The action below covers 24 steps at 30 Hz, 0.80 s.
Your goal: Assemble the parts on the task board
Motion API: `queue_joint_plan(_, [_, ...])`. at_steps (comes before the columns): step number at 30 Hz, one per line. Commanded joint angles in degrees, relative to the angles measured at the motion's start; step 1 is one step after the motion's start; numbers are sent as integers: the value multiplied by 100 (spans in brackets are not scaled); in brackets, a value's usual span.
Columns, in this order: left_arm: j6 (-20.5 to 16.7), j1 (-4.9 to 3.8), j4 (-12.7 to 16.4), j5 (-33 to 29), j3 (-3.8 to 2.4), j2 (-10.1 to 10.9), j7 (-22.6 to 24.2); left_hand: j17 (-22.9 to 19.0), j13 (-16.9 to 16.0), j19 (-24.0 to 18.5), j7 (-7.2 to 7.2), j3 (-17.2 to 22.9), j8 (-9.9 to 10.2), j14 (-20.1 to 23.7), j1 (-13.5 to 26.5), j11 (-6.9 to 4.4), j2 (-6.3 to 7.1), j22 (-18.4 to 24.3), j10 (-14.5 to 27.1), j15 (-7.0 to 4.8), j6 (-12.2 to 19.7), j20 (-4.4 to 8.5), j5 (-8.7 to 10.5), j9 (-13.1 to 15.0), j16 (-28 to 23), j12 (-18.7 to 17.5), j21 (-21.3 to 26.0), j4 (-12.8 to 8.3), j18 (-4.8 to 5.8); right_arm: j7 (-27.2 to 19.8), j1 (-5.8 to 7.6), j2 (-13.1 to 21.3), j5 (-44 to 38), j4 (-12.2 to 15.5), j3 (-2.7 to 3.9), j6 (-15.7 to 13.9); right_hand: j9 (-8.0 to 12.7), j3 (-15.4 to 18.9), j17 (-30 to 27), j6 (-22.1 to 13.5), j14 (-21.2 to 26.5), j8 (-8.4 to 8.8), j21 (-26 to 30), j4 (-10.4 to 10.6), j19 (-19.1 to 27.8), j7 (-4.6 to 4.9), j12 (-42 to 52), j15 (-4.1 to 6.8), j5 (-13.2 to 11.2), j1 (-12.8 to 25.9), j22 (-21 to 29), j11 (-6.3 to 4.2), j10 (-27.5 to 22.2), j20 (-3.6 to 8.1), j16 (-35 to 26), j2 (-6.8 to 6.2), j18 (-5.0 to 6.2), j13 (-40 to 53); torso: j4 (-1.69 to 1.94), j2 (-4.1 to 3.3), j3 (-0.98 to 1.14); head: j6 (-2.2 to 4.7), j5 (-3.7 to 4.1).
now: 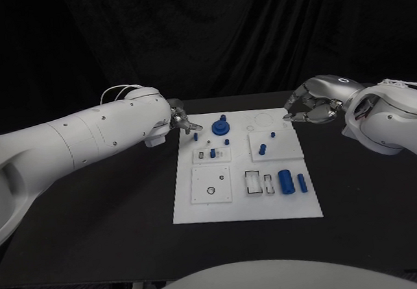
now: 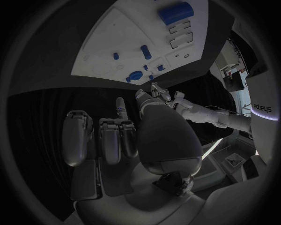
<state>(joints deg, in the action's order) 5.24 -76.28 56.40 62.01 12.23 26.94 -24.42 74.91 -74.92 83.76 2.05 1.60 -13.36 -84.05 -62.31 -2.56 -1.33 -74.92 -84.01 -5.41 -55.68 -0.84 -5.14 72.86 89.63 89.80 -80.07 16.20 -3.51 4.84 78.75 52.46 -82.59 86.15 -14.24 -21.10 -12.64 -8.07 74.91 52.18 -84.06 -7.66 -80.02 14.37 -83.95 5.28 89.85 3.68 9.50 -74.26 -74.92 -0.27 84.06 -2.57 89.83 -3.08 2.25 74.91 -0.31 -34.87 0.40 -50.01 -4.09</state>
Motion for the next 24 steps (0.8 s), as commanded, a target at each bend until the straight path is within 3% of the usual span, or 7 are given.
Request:
queue_joint_plan(1, [-56,23,-36,12,-6,-25,144,1509,-1508,-19,10,-43,32,-595,14,55,-54,-573,-599,32,47,-42,-51,-19,37,20,24,-6,39,78,-12,7,-11,9,5,15,6,11,1509,35,-594,31,28,-19,-98,3,15,-41,11,-34,-1184,39,594,-54,17,41,21,1509,-3,0,0,1,-4])
queue_joint_plan(10, [-43,49,-89,12,-6,-62,140,1509,-1508,-23,9,-41,48,-595,-24,56,-77,-578,-599,37,9,-50,-133,-48,37,20,27,-23,37,73,-12,-1,-11,8,5,21,6,11,1509,35,-594,31,28,-19,-98,3,15,-41,11,-34,-1184,39,594,-54,17,41,21,1509,-7,-3,7,1,-7])
queue_joint_plan(16, [62,79,-122,12,-6,-88,133,1509,-1508,-26,26,-22,129,-595,-155,69,-98,-599,-599,48,35,-63,-357,-112,37,20,25,-91,38,70,-12,-14,-11,4,5,25,6,11,1509,35,-594,31,28,-19,-98,3,15,-41,11,-34,-1184,39,594,-54,17,41,21,1509,2,3,11,1,7])
queue_joint_plan(24, [126,139,-219,12,-6,-123,137,1509,-1508,-19,41,-7,183,-595,-225,82,-109,-621,-599,59,63,-72,-471,-151,37,20,13,-131,42,69,-12,-11,-11,7,5,36,6,11,1509,35,-594,31,28,-19,-98,3,15,-41,11,-34,-1184,39,594,-54,17,41,21,1509,7,8,10,1,26])
